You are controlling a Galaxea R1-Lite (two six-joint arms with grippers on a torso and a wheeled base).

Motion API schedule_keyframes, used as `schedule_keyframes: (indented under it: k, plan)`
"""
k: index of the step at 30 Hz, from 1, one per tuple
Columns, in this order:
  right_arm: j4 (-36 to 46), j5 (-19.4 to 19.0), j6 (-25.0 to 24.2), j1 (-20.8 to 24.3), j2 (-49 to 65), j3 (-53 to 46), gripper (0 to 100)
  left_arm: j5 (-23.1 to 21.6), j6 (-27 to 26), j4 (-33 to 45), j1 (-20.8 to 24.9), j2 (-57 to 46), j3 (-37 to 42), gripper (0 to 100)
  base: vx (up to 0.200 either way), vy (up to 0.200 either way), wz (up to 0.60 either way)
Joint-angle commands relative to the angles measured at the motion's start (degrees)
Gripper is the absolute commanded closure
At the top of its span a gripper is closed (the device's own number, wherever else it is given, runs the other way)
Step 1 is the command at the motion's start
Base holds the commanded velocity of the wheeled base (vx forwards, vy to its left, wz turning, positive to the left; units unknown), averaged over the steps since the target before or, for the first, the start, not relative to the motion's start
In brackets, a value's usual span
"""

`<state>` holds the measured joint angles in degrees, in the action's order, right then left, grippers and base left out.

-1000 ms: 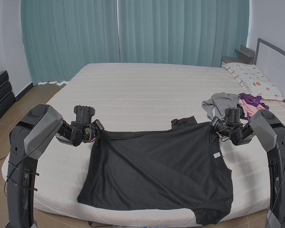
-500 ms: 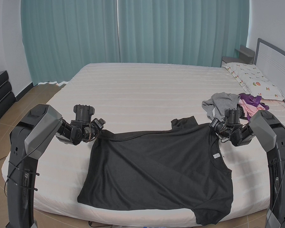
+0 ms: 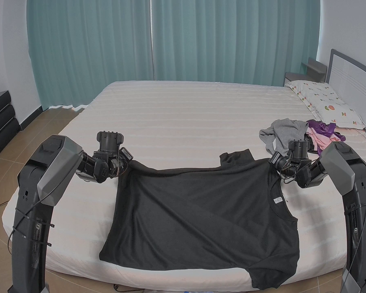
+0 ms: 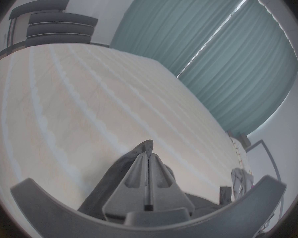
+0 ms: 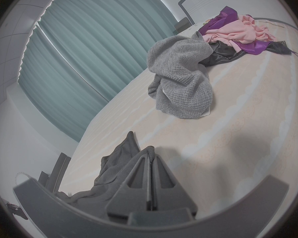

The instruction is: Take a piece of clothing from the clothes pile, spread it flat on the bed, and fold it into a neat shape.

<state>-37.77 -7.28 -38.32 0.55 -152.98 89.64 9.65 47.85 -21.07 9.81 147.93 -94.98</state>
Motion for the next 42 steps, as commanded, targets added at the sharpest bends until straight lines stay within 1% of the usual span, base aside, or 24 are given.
schedule_keyframes:
  k: [1,4,7,14,15,16,17,21,27,28,31,32,34,35,36,37,38,39,40,41,42]
  plan:
    - [-0.20,-0.02,-0.01,-0.02,0.14,0.01,100,1.86,0.58,-0.82,-0.94,1.66,-4.08,100,0.000,0.000,0.00]
    - [-0.29,0.07,-0.09,-0.11,0.23,0.01,100,3.00,0.58,-0.73,-1.29,3.15,-6.10,100,0.000,0.000,0.00]
    - [-0.29,-0.02,-0.09,-0.11,0.14,0.01,100,3.09,0.58,-0.47,-1.29,4.56,-7.50,100,0.000,0.000,0.00]
    - [-0.29,-0.02,-0.09,-0.11,-0.21,0.01,100,3.09,0.32,-0.38,-1.11,5.52,-7.77,100,0.000,0.000,0.00]
    - [-0.29,-0.02,-0.09,-0.11,-0.21,0.01,100,3.00,0.32,-0.38,-1.11,5.44,-7.77,0,0.000,0.000,0.00]
    - [-0.29,-0.02,-0.09,-0.11,-0.21,-0.08,100,3.00,0.32,-0.38,-1.20,5.44,-7.77,0,0.000,0.000,0.00]
    - [-0.38,-0.02,-0.09,-0.11,-0.21,-0.08,0,3.00,0.32,-0.38,-1.29,5.35,-7.86,0,0.000,0.000,0.00]
    - [-0.47,-0.11,-0.09,-0.11,0.05,-0.43,0,3.00,0.49,-0.38,-1.64,5.08,-7.68,0,0.000,0.000,0.00]
    - [-0.55,-1.34,-0.27,-1.25,3.65,-4.38,0,2.65,0.32,-0.29,-3.13,1.39,-3.28,0,0.000,0.000,0.00]
    - [-0.73,-2.48,-0.27,-1.87,5.24,-6.05,0,1.77,0.14,-0.38,-3.49,-1.16,-0.21,0,0.000,0.000,0.00]
    - [-1.96,-4.06,-0.27,-2.75,8.84,-10.98,0,-1.66,0.14,-0.38,-3.75,-6.08,6.47,0,0.000,0.000,0.00]
    - [-2.75,-4.50,-0.27,-3.10,10.33,-13.17,0,-2.18,0.14,-0.38,-3.75,-7.92,9.28,0,0.000,0.000,0.00]
    - [-2.84,-4.59,-0.27,-3.10,10.60,-13.52,0,-2.27,0.14,-0.47,-3.84,-8.19,9.72,0,0.000,0.000,0.00]
    - [-5.04,-5.55,-0.27,-3.62,15.08,-21.17,0,-2.54,0.14,-1.00,-3.57,-12.58,17.72,0,0.000,0.000,0.00]
    - [-6.27,-6.43,-0.36,-3.98,17.63,-24.95,0,-2.71,0.23,-1.08,-3.49,-14.43,21.15,0,0.000,0.000,0.00]
    - [-6.27,-6.43,-0.36,-3.98,17.63,-24.95,0,-2.71,0.23,-1.08,-3.49,-14.43,21.15,0,0.000,0.000,0.00]
    - [-8.29,-8.72,-0.27,-4.68,21.67,-31.28,0,-3.33,0.58,-1.17,-3.31,-17.24,26.16,0,0.000,0.000,0.00]
    - [-9.26,-9.86,-0.18,-4.94,23.43,-34.27,0,-4.21,0.49,-1.26,-3.31,-18.38,28.53,0,0.000,0.000,0.00]
    - [-9.43,-10.04,-0.18,-4.94,23.78,-34.62,0,-4.29,0.49,-1.26,-3.31,-18.47,28.88,0,0.000,0.000,0.00]
    - [-10.66,-11.18,-0.09,-5.38,26.51,-39.10,0,-6.49,0.49,-1.52,-3.40,-19.96,32.22,0,0.000,0.000,0.00]
    - [-11.36,-11.53,-0.09,-5.56,28.53,-42.88,0,-8.25,0.58,-2.05,-3.66,-21.28,34.95,0,0.000,0.000,0.00]
